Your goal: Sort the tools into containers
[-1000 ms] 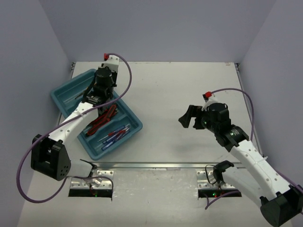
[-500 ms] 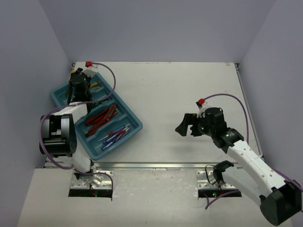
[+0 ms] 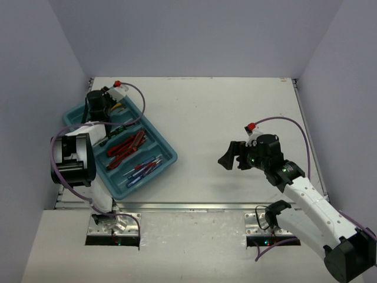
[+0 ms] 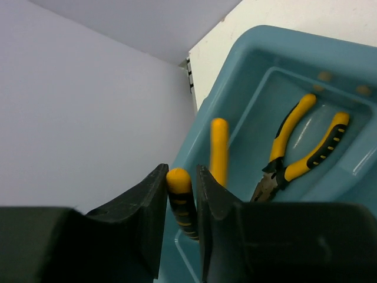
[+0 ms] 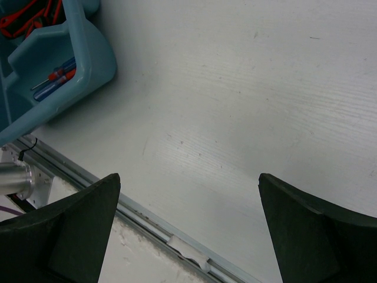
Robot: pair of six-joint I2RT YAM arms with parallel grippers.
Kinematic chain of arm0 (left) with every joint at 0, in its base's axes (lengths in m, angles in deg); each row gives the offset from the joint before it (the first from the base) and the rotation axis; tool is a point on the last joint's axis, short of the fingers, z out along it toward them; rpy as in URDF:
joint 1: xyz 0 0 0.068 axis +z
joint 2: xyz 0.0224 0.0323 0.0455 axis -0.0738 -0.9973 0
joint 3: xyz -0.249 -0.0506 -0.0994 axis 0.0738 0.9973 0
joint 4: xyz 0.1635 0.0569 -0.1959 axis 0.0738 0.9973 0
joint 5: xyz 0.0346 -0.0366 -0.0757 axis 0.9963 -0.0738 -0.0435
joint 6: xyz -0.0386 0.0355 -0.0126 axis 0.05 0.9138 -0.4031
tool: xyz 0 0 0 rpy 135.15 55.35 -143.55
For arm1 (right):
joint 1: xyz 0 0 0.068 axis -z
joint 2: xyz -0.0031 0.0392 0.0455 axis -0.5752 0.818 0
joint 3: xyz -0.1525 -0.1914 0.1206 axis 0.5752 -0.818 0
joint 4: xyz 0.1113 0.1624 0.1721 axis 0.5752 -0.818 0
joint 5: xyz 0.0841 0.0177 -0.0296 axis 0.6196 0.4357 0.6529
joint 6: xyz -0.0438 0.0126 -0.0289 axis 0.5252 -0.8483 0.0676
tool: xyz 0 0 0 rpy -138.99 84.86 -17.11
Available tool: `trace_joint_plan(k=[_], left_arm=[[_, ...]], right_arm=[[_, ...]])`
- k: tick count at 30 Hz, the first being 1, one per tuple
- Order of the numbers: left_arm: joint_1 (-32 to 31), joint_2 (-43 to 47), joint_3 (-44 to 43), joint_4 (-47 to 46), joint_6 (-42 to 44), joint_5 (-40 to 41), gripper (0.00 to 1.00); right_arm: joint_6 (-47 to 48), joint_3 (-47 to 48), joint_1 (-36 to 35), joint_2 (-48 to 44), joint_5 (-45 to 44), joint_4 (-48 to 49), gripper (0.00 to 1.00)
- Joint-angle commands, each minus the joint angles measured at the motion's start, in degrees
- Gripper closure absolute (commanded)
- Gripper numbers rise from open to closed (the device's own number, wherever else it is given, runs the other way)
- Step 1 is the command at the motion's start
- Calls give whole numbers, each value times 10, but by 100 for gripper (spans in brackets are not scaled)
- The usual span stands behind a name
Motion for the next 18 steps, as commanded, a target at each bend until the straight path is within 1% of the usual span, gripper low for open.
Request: trace_joint_plan(k=[1, 3, 4, 5, 9, 10, 11, 13, 14, 15, 17, 18], left_arm=[[6, -2, -37, -20, 8, -26, 37], [6, 0, -41, -21, -15, -28, 14], [5, 4, -45, -21, -24, -31, 5], [2, 8, -51, -24, -30, -32, 1], [-23, 35, -87, -46, -61, 7, 0], [-32, 47, -102, -66, -103, 15, 0], [-39, 79, -121, -76, -172, 63, 0], [-44, 114, -188, 3, -345, 106, 0], [-44, 127, -232, 74, -422, 114, 0], [-45, 140, -294, 165, -505, 108, 0], [-63, 179, -301, 302, -610, 72, 0], [-74, 230, -279, 318, -628, 60, 0]], right_arm=[[12, 0, 3, -6, -5, 26, 1], [15, -1, 3, -4, -9, 26, 1], [16, -1, 3, -2, -11, 25, 1], [17, 0, 3, 1, -14, 25, 1], [25, 3, 3, 8, -38, 21, 1], [27, 3, 3, 8, -51, 18, 1], [33, 3, 3, 6, -57, 15, 1], [45, 5, 3, 2, -60, 17, 1], [51, 9, 3, 1, -62, 16, 1], [55, 16, 3, -2, -65, 13, 1], [58, 38, 3, 2, -92, -11, 1], [58, 55, 3, 6, -117, -45, 1]])
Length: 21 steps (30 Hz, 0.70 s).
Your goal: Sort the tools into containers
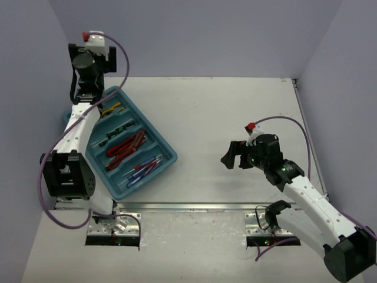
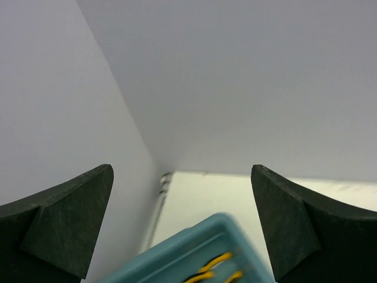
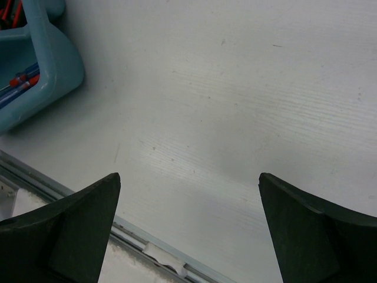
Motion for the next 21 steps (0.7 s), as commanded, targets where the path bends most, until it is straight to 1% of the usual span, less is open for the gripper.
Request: trace_joint_plan(k=[1, 3, 5, 8, 11, 14, 17, 19, 21], left_arm=[[-35, 186, -9, 187, -289, -21, 0], [-45, 257, 48, 212, -320, -27, 0], [-53, 324, 118, 261, -340, -34, 0], [-53, 446, 181, 310, -334, -44, 0], [-53, 541, 234, 351, -316, -44, 0], [-60, 604, 267, 397, -311, -33, 0], [-71, 664, 290, 429, -320, -32, 0], [-74, 688, 295, 444, -324, -32, 0], [-82, 707, 279, 473, -324, -31, 0]], right_arm=[[22, 78, 3, 5, -87, -66, 1], [18, 127, 3, 19, -126, -117, 1], [18, 164, 3, 28, -162, -158, 1], [28, 209, 3, 27, -247, -212, 1], [59, 225, 3, 8, -292, -232, 1], [91, 259, 3, -14, -300, -258, 1], [111, 302, 3, -37, -286, -298, 1], [116, 324, 3, -50, -279, -321, 1], [123, 344, 3, -66, -275, -353, 1]])
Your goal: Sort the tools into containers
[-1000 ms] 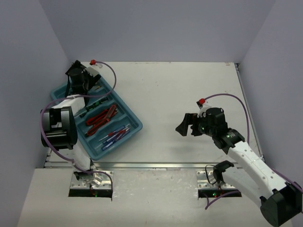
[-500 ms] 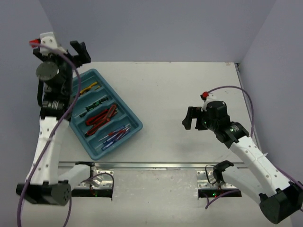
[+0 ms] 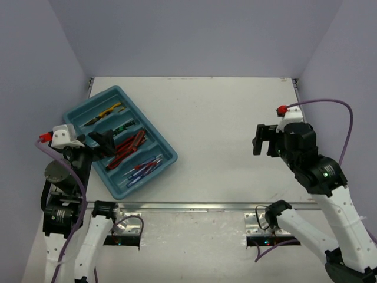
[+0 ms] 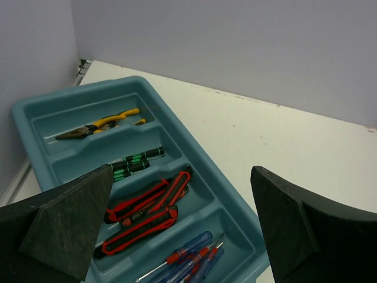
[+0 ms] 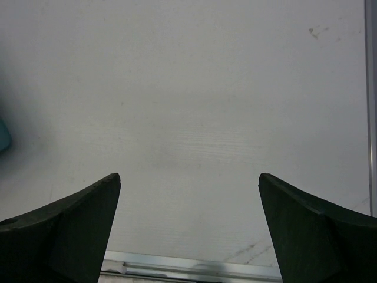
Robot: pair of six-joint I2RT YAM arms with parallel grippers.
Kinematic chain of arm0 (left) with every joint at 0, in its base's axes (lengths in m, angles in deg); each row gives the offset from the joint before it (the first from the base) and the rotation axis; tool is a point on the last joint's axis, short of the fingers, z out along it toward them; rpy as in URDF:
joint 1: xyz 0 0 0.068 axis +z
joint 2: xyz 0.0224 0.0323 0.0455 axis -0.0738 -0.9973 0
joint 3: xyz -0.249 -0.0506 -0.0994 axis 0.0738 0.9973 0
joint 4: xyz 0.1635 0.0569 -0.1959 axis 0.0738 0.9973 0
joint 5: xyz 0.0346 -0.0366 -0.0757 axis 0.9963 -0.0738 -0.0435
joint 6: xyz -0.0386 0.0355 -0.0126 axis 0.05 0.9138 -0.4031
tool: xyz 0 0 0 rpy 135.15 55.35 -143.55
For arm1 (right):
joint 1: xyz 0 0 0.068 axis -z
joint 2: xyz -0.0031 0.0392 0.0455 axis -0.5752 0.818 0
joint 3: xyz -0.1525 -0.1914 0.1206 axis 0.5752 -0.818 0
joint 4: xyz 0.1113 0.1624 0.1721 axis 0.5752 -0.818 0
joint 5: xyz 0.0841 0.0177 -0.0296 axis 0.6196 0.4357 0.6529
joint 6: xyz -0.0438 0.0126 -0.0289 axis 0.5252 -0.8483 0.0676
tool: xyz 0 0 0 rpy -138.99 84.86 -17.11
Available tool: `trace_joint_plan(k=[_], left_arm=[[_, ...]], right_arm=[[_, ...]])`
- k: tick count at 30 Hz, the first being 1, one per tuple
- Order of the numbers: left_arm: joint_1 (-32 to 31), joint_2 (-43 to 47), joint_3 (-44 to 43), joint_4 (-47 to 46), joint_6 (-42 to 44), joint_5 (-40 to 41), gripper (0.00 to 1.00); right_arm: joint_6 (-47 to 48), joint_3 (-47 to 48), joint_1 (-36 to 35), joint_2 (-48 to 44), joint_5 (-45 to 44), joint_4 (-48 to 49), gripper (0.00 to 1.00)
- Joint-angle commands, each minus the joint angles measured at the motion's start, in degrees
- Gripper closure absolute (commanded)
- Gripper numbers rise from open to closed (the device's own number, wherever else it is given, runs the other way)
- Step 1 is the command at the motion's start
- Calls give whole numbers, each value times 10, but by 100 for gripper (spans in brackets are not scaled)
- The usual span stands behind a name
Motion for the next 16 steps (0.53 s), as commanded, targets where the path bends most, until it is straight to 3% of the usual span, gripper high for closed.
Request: trace_joint_plan(k=[1, 7, 16], left_arm=[[-18, 47, -25, 58, -6, 1, 0], [-41, 57, -38, 89, 6, 2, 0], [-59, 67, -36, 91, 11, 32, 0]], right_arm=[[34, 66, 3, -44, -16, -77, 1], [39, 79, 3, -100, -19, -104, 1], [31, 51, 4, -108, -26, -72, 1]])
